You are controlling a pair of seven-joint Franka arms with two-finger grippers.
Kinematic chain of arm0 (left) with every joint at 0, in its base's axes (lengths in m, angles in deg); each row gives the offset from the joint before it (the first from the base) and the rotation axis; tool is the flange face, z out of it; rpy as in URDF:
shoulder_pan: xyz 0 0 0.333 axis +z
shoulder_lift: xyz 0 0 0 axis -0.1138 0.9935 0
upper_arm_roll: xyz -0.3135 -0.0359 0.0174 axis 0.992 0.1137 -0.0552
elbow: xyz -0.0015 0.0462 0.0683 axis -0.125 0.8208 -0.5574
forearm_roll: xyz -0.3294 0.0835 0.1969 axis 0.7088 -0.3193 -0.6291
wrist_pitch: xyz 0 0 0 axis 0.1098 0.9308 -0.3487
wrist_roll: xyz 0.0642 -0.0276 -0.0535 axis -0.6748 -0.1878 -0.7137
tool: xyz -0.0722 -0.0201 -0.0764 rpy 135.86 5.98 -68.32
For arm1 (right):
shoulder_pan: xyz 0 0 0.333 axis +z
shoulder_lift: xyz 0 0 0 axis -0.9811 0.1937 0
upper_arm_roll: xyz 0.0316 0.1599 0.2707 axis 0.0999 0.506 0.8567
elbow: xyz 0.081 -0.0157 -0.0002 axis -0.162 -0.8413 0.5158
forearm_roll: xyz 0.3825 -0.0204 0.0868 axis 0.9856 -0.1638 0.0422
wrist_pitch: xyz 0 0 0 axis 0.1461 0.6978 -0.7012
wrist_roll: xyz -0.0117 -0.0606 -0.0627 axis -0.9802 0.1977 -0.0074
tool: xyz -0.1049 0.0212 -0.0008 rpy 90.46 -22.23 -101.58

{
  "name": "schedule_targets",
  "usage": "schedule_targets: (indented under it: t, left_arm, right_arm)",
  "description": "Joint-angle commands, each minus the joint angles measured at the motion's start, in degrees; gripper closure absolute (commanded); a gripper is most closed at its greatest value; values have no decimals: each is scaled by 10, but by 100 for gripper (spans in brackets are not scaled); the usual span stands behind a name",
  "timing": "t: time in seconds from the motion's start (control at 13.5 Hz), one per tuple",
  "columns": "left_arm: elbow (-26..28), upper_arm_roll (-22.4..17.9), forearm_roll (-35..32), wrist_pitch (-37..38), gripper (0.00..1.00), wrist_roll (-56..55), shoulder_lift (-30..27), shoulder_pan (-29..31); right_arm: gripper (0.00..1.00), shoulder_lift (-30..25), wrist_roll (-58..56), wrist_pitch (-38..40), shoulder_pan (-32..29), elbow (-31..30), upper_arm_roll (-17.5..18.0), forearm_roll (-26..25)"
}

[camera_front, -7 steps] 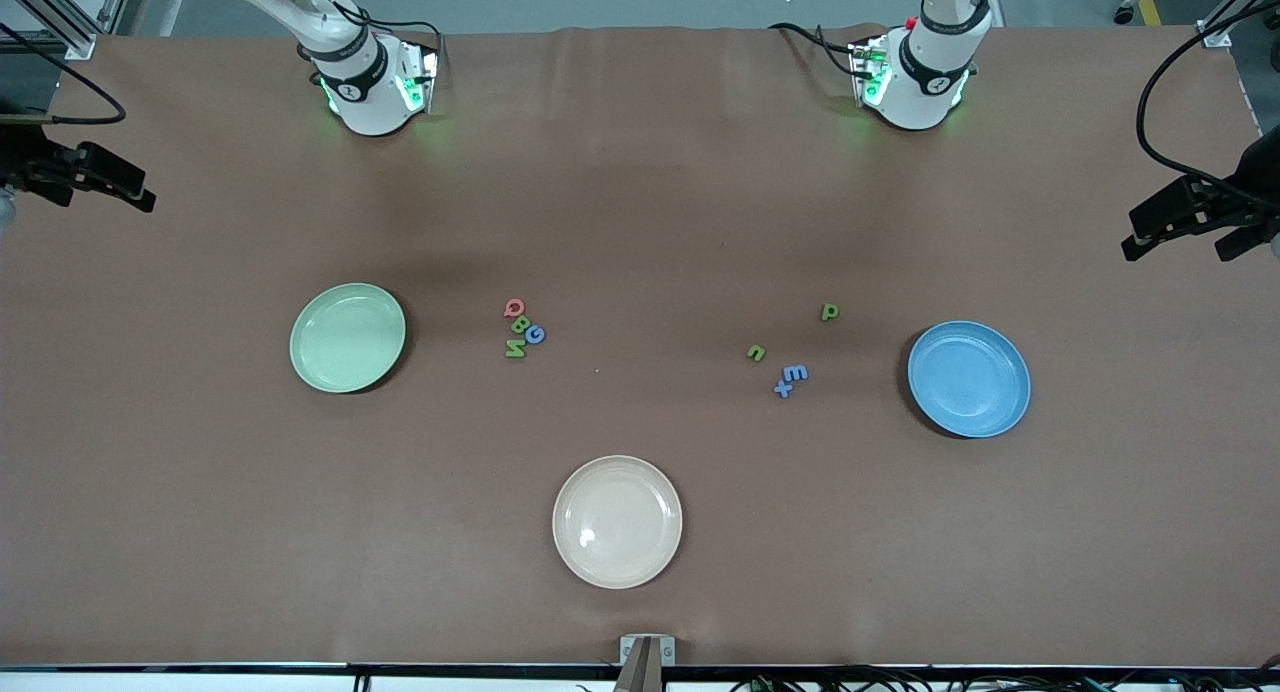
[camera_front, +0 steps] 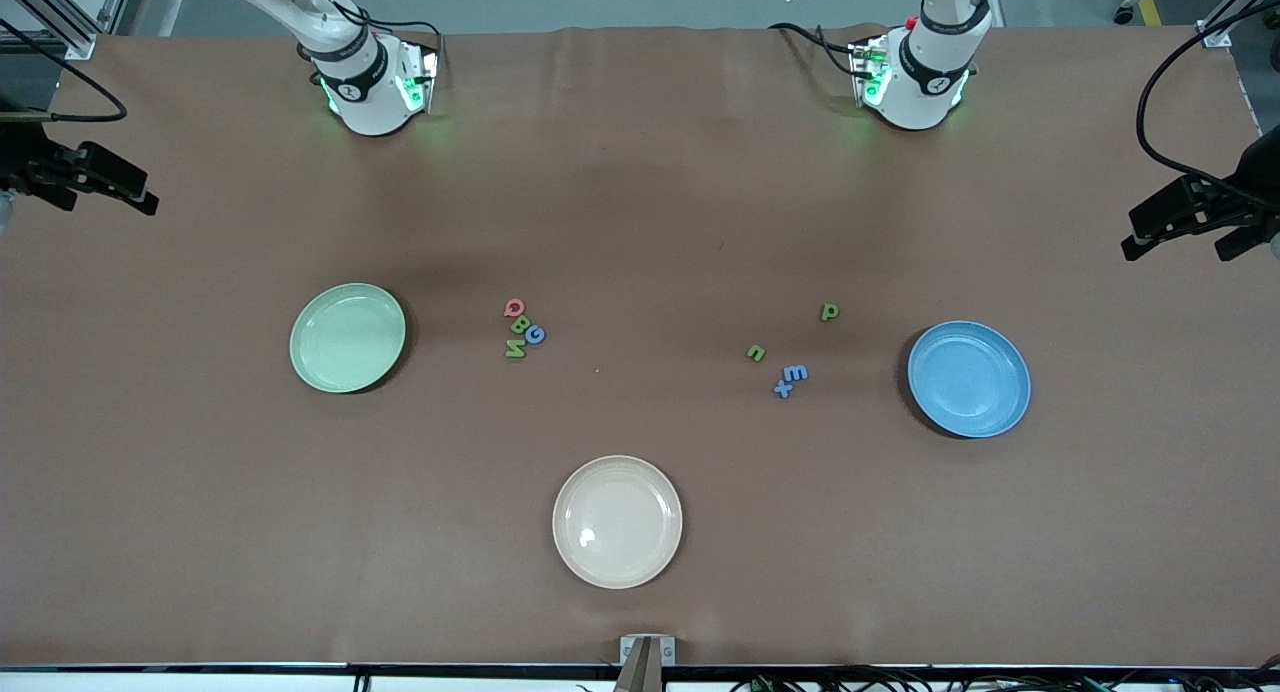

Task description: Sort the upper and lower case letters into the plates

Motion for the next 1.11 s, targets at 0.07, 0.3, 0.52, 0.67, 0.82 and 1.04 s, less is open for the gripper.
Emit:
schedule_targets:
  t: [0.07,0.3,0.52,0.67,0.82,1.04]
  left_arm:
    - [-2,0,11,20,0,-5,1,-7]
    - [30,46,11,32,0,-13,3,-8]
    - [81,116,10,12,0,-77,8,-8]
    - [133,158,10,-28,0,-102,8,-8]
    - [197,201,5,-87,0,-145,9,-8]
    - [298,237,2,-203,0,-170,8,-8]
  right_arm:
    - [0,-15,7,-10,-1,-15,3,5]
    - [0,-14,6,-10,-1,-14,3,0]
    - [0,-13,2,-10,-1,-14,3,-3]
    - [0,-13,-1,-11,-1,-14,2,-5]
    - [0,-13,-1,-14,-1,-14,3,-20]
    - [0,-13,0,-14,0,-14,3,-20]
